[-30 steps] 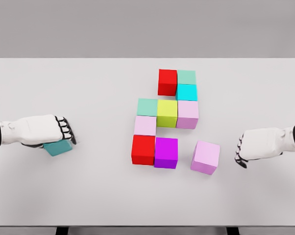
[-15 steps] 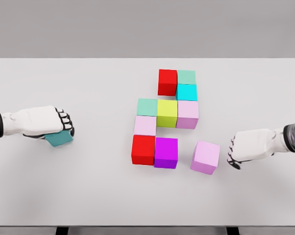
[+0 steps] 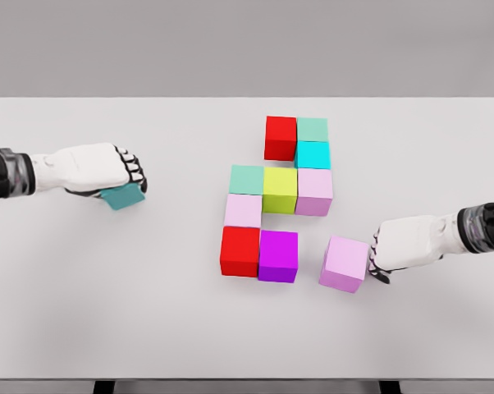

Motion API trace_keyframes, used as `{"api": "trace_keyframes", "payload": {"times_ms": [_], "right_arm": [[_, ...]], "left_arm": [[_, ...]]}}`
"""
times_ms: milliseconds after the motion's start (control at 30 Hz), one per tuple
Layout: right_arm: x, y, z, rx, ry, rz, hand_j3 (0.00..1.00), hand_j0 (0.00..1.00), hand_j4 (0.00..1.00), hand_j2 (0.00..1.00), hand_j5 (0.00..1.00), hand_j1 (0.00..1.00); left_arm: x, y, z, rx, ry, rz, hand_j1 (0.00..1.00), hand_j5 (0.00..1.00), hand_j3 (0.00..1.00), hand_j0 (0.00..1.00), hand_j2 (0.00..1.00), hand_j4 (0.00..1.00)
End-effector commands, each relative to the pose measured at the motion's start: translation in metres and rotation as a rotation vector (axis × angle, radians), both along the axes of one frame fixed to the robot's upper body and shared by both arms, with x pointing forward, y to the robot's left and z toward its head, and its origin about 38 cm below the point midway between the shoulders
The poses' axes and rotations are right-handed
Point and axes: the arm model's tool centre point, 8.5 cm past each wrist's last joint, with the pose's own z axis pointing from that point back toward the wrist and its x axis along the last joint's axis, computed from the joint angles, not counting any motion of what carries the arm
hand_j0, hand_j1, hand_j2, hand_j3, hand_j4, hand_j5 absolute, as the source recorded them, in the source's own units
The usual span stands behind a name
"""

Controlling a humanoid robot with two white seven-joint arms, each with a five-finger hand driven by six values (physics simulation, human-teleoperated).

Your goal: Assemble the squares on the desktop into the number 2

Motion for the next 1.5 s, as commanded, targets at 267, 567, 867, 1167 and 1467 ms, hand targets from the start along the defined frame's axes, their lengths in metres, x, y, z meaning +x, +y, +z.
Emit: {"api": "trace_keyframes", "payload": {"times_ms": [267,567,867,1167,1467], "right_arm": [[0.001,0.010,0.001,0.019,0.000,0.017,0.42,0.42,0.42,0.42,0.42,0.42],[0.001,0.010,0.002,0.030,0.004,0.012,0.42,0.42,0.42,0.42,0.42,0.42],[-0.008,-0.011,0.008,0.013,0.014,-0.026,0.42,0.42,0.42,0.42,0.42,0.42],[-0.012,-0.002,0.004,0.061,0.060,-0.027,0.42,0.42,0.42,0.42,0.42,0.42],[-0.013,0.004,-0.002,0.066,0.072,-0.014,0.42,0.42,0.42,0.42,0.42,0.42]], "left_arm": [[0.034,-0.025,-0.001,-0.013,-0.016,0.017,0.51,0.51,0.51,0.51,0.51,0.51],[0.068,-0.054,0.010,-0.009,-0.041,0.024,0.52,0.52,0.52,0.52,0.52,0.52],[0.087,-0.076,0.021,-0.021,-0.063,0.025,0.52,0.52,0.52,0.52,0.52,0.52],[0.102,-0.102,0.029,-0.011,-0.077,0.014,0.53,0.53,0.53,0.53,0.53,0.53],[0.108,-0.131,0.039,-0.019,-0.092,-0.024,0.53,0.53,0.53,0.53,0.53,0.53]]}}
